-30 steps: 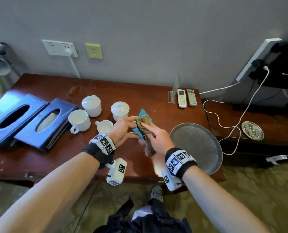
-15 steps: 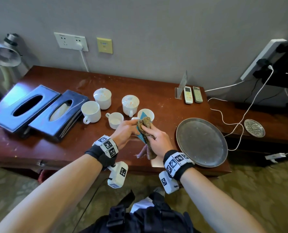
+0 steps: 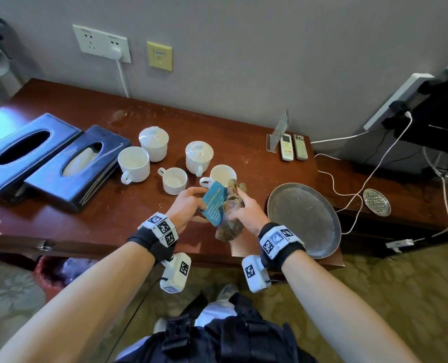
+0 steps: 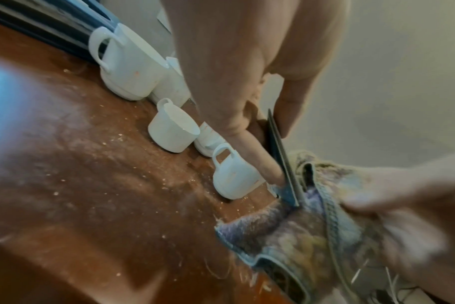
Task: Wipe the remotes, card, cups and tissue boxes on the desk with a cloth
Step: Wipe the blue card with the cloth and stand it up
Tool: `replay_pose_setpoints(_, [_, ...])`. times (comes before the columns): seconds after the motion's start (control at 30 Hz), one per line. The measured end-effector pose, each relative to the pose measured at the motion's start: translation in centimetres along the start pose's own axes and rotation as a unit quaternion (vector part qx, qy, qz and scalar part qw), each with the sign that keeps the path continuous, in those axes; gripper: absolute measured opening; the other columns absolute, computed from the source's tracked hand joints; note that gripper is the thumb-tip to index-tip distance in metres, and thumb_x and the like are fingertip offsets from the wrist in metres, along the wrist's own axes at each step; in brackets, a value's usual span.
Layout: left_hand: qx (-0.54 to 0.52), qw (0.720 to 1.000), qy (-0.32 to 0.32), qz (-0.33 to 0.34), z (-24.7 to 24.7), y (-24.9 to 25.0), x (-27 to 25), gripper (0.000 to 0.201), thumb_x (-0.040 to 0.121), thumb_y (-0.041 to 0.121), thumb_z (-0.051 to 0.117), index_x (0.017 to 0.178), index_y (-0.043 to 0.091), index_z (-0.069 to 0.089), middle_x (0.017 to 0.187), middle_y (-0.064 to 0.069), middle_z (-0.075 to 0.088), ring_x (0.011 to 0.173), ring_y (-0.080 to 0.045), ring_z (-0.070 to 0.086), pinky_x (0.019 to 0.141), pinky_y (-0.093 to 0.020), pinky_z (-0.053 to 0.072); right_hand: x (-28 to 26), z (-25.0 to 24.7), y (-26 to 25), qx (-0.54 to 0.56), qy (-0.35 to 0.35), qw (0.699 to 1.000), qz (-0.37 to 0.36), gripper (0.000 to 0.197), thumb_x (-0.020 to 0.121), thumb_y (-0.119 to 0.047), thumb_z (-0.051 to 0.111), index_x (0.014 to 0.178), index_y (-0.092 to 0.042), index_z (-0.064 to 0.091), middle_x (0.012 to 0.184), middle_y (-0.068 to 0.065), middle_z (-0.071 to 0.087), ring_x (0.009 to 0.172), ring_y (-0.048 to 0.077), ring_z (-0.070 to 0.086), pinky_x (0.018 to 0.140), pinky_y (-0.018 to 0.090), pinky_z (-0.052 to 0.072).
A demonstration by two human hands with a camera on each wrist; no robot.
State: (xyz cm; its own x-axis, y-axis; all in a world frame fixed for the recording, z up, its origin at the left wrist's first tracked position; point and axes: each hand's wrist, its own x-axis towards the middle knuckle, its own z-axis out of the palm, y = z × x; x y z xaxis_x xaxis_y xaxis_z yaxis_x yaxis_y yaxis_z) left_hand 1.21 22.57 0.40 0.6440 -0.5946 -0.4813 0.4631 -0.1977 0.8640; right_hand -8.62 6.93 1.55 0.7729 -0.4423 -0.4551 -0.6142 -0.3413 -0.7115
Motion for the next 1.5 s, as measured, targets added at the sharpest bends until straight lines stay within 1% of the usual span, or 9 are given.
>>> replay_pose_setpoints(0.17, [0.031, 0.999, 0.006, -0.041, -0.4, -2.2, 1.6, 0.04, 0.092, -0.007, 0.046, 0.126, 0.01, 0.055, 0.116, -0.016, 0.064, 0.092, -0.021, 0.068, 0.067, -0.033, 0.06, -0.2, 0.0, 2.3, -0.104, 0.042, 0.994, 0.003, 0.066, 0.09, -0.017, 0.065, 0.149, -0.028, 0.037, 0.132, 0.001, 0.056, 0.109, 0.019, 0.059, 0.093, 0.026, 0.048])
replay_pose_setpoints(0.3, [0.078, 0.995, 0.014, -0.063, 0.0, -3.8, 3.4, 0.036, 0.094, -0.007, 0.047, 0.126, 0.008, 0.054, 0.125, -0.018, 0.059, 0.108, -0.027, 0.063, 0.066, -0.032, 0.06, -0.4, -0.8, 4.8, -0.165, 0.077, 0.983, 0.028, 0.051, 0.093, -0.029, 0.063, 0.142, -0.026, 0.048, 0.132, 0.012, 0.058, 0.122, 0.029, 0.05, 0.104, 0.034, 0.04])
replay_pose_setpoints(0.47, [0.151, 0.984, 0.03, -0.086, 0.9, -5.1, 5.7, 0.038, 0.094, -0.004, 0.054, 0.13, 0.008, 0.051, 0.128, -0.016, 0.055, 0.114, -0.03, 0.061, 0.077, -0.044, 0.062, -0.2, -2.5, 6.8, -0.254, 0.103, 0.962, 0.008, 0.046, 0.095, -0.045, 0.057, 0.134, -0.021, 0.054, 0.132, 0.004, 0.058, 0.121, 0.03, 0.051, 0.101, 0.037, 0.042])
replay_pose_setpoints(0.8, [0.261, 0.959, 0.086, -0.067, 1.0, -6.5, 7.3, 0.024, 0.093, 0.004, 0.06, 0.114, 0.01, 0.068, 0.114, -0.014, 0.068, 0.097, -0.025, 0.068, 0.08, -0.038, 0.061, 3.9, 3.0, 7.5, -0.215, -0.023, 0.969, -0.119, 0.054, 0.1, -0.022, 0.051, 0.151, -0.03, 0.032, 0.162, -0.004, 0.019, 0.15, 0.017, 0.014, 0.12, 0.038, 0.021])
replay_pose_setpoints(0.93, [0.523, 0.846, 0.067, 0.083, 0.3, -7.7, 6.3, 0.031, 0.095, 0.018, 0.058, 0.125, 0.017, 0.065, 0.132, -0.001, 0.057, 0.124, -0.02, 0.049, 0.094, -0.038, 0.049, 4.9, 4.7, 8.3, -0.202, -0.006, 0.972, -0.121, 0.063, 0.099, -0.024, 0.052, 0.154, -0.028, 0.021, 0.163, -0.004, 0.017, 0.15, 0.014, 0.007, 0.122, 0.038, 0.013])
replay_pose_setpoints(1.07, [0.633, 0.759, -0.017, 0.154, -0.6, -10.1, 5.4, 0.041, 0.099, 0.028, 0.051, 0.137, 0.014, 0.058, 0.154, -0.003, 0.041, 0.145, -0.024, 0.028, 0.107, -0.041, 0.036, 5.4, 5.0, 9.1, -0.195, -0.008, 0.974, -0.113, 0.071, 0.095, -0.042, 0.057, 0.155, -0.026, 0.021, 0.163, -0.006, 0.013, 0.15, 0.01, 0.002, 0.121, 0.036, 0.011])
replay_pose_setpoints(1.2, [0.7, 0.684, -0.049, 0.199, -2.0, -10.9, 4.5, 0.053, 0.095, 0.044, 0.036, 0.122, 0.014, 0.07, 0.136, -0.006, 0.061, 0.133, -0.037, 0.049, 0.098, -0.052, 0.048, 5.6, 4.5, 9.3, -0.265, -0.022, 0.954, -0.14, 0.055, 0.102, -0.031, 0.047, 0.153, -0.025, 0.028, 0.164, -0.005, 0.014, 0.15, 0.013, 0.004, 0.121, 0.042, 0.015])
replay_pose_setpoints(1.37, [0.743, 0.643, -0.031, 0.185, -1.1, -10.7, 4.6, 0.06, 0.101, 0.054, 0.033, 0.144, 0.016, 0.05, 0.161, -0.009, 0.03, 0.152, -0.031, 0.015, 0.118, -0.051, 0.017, 6.3, 2.1, 9.2, -0.276, 0.028, 0.958, -0.078, 0.05, 0.101, -0.016, 0.043, 0.149, -0.026, 0.037, 0.162, -0.004, 0.021, 0.15, 0.019, 0.014, 0.118, 0.044, 0.017])
replay_pose_setpoints(1.5, [0.75, 0.634, -0.006, 0.189, -0.3, -10.9, 5.0, 0.071, 0.099, 0.057, 0.04, 0.149, 0.006, 0.041, 0.162, -0.015, 0.023, 0.151, -0.029, 0.015, 0.118, -0.046, 0.016, 4.8, 1.9, 9.1, -0.268, 0.004, 0.959, -0.092, 0.05, 0.1, -0.011, 0.044, 0.149, -0.024, 0.04, 0.161, -0.006, 0.025, 0.149, 0.016, 0.018, 0.119, 0.036, 0.015])
